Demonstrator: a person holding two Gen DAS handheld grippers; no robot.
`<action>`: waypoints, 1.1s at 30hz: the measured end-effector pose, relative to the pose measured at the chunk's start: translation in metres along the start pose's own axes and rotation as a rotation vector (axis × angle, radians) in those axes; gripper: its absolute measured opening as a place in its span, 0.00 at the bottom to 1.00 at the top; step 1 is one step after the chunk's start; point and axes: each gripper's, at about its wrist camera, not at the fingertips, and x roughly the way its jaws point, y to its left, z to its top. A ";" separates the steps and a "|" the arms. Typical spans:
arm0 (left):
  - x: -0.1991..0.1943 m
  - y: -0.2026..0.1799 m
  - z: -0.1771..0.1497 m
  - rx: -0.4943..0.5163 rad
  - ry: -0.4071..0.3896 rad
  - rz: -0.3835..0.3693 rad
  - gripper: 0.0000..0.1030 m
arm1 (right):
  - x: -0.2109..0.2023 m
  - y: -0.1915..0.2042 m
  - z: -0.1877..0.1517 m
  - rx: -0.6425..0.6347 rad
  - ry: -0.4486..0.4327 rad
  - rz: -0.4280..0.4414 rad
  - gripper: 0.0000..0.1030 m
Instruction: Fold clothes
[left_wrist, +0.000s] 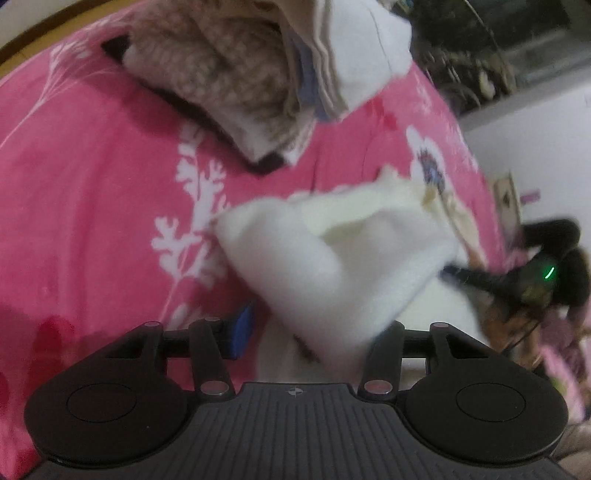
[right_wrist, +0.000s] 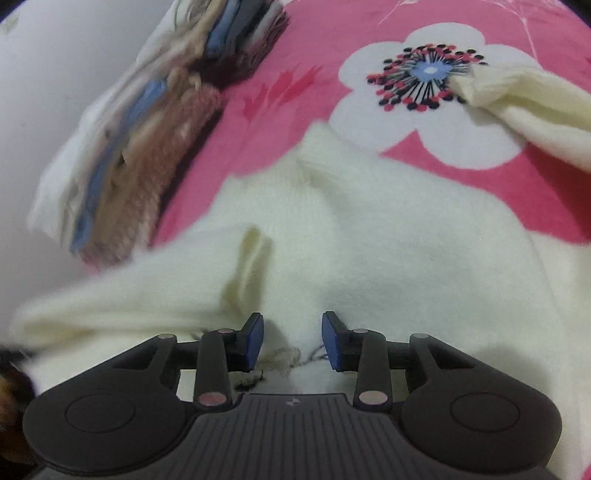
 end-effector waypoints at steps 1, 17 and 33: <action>0.001 -0.007 0.001 0.057 0.001 0.014 0.48 | -0.003 0.009 0.005 -0.017 -0.004 0.030 0.37; -0.017 -0.096 -0.022 0.785 -0.160 0.219 0.49 | 0.081 0.130 -0.025 -0.216 0.150 0.289 0.38; 0.115 -0.160 0.021 0.969 -0.109 0.080 0.50 | -0.061 0.055 0.020 -0.223 -0.166 0.164 0.49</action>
